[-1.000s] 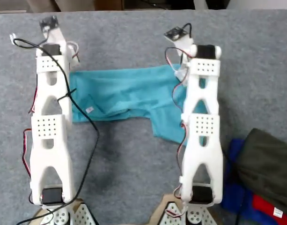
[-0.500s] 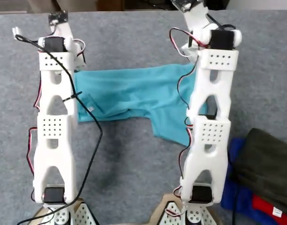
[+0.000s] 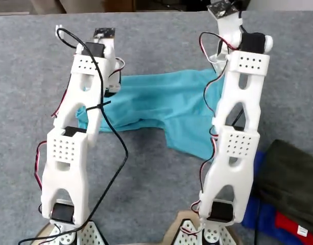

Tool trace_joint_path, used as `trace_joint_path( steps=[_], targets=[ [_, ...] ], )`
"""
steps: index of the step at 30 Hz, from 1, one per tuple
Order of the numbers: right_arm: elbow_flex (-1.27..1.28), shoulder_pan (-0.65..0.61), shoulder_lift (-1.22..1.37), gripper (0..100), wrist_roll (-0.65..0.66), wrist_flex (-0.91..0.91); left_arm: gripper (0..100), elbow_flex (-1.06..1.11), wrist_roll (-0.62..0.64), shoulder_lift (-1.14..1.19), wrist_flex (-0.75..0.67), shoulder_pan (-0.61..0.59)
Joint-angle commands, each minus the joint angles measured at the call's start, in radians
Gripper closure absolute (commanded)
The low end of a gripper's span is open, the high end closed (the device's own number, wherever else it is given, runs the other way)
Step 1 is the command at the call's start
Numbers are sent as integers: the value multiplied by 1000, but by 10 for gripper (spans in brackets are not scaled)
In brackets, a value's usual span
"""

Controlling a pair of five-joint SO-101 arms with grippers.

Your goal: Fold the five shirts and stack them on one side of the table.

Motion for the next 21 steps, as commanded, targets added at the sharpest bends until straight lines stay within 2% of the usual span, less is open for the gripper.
trace_joint_path(
  steps=[1, 11, 15, 21],
  targets=[
    [-90, 5, 44, 993, 5, -14, 981, 9, -6, 21, -12, -44],
    [-323, -5, 173, 993, 5, 49, 981, -41, -14, 93, 17, -51],
    [-331, -8, 182, 993, 6, 49, 981, -25, -25, 90, 29, -60],
    [-331, -16, 182, 993, 11, 51, 981, -57, -57, 82, 121, -61]
  ],
)
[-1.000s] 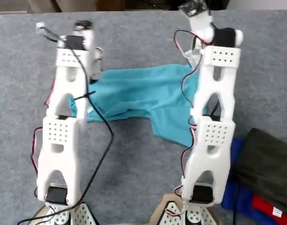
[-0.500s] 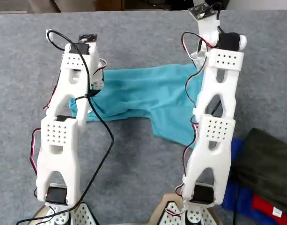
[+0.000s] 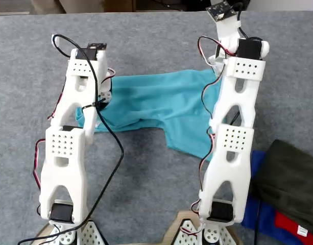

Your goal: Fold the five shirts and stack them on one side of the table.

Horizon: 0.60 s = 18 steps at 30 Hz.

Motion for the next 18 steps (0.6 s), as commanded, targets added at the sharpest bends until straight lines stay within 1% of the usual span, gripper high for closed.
trace_joint_path(
  steps=[1, 10, 14, 18],
  targets=[
    [-42, -16, -5, 993, 17, 14, 981, -40, -12, -24, 37, -8],
    [-42, -15, -5, 993, 18, 14, 981, 51, -11, -38, 38, -9],
    [-42, -15, -4, 993, 18, 14, 981, 81, -11, -136, 38, -3],
    [-42, -15, -2, 993, 18, 12, 981, 218, -12, -231, 38, 3]
  ],
)
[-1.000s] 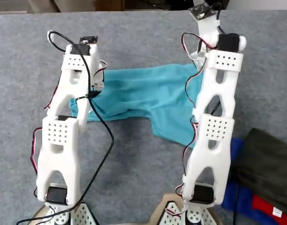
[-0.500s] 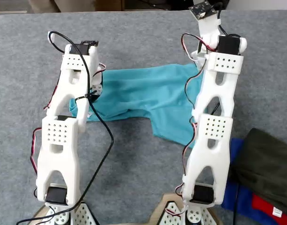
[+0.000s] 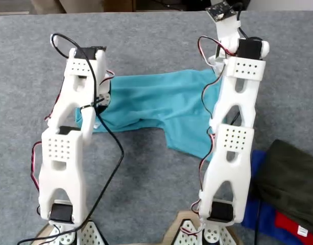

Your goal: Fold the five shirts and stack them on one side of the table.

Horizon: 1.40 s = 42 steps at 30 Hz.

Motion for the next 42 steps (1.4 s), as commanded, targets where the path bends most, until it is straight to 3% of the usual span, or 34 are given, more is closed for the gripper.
trace_joint_path(
  steps=[1, 9, 15, 20, 30, 42],
  targets=[
    [-42, -15, -5, 993, 8, 12, 981, 114, -6, -119, 11, -2],
    [-42, -16, -5, 993, 8, 12, 981, 370, -15, -182, -161, -46],
    [-42, -16, -4, 993, 8, 12, 981, 216, 25, -309, -265, -46],
    [-42, -27, -5, 993, 8, 14, 981, 184, 29, -243, -381, -44],
    [-42, -27, -4, 993, 8, 14, 981, 175, 29, 12, -315, -54],
    [-28, -61, 39, 992, 35, 3, 981, 183, 29, -194, -198, -86]
  ],
)
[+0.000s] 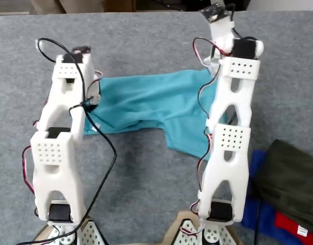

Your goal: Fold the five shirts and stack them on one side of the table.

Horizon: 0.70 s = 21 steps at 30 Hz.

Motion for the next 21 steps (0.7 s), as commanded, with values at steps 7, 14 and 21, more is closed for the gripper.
trace_joint_path(
  steps=[7, 14, 21],
  targets=[
    [-36, -67, 140, 992, 11, -61, 981, 95, 9, -122, 52, 72],
    [-41, -65, 151, 992, 35, -61, 981, 147, 11, -150, -78, 38],
    [-41, -68, 153, 992, 35, -61, 981, -51, 60, -183, -83, -20]
  ],
)
